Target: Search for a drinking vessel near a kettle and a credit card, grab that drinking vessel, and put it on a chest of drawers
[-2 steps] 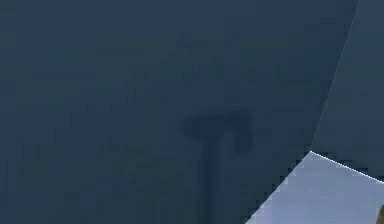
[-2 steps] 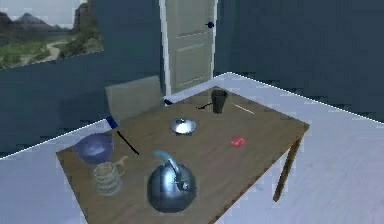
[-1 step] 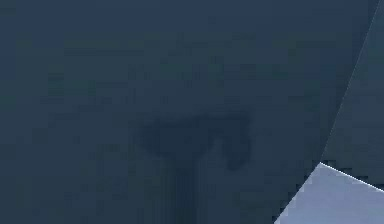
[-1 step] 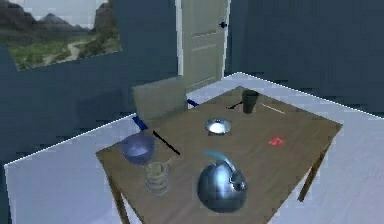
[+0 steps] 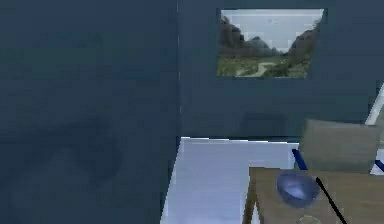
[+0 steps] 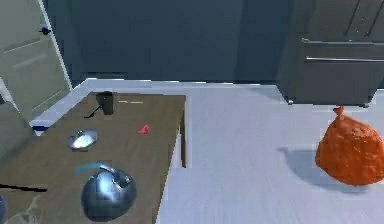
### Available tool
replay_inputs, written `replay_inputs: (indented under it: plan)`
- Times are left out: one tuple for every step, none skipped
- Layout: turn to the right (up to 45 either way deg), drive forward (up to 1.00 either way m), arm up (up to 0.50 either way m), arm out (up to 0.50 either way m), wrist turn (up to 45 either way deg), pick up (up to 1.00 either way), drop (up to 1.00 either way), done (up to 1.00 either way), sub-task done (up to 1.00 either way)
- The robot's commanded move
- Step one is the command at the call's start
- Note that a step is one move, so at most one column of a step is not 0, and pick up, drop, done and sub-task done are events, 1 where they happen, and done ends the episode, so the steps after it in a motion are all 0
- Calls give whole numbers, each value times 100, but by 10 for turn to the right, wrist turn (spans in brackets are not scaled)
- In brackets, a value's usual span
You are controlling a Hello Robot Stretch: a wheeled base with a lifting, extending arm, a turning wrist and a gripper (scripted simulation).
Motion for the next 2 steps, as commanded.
replay_inputs:
  plan:
    - [0,90,0,0,0,0,0,0,0]
    - [360,0,0,0,0,0,0,0,0]
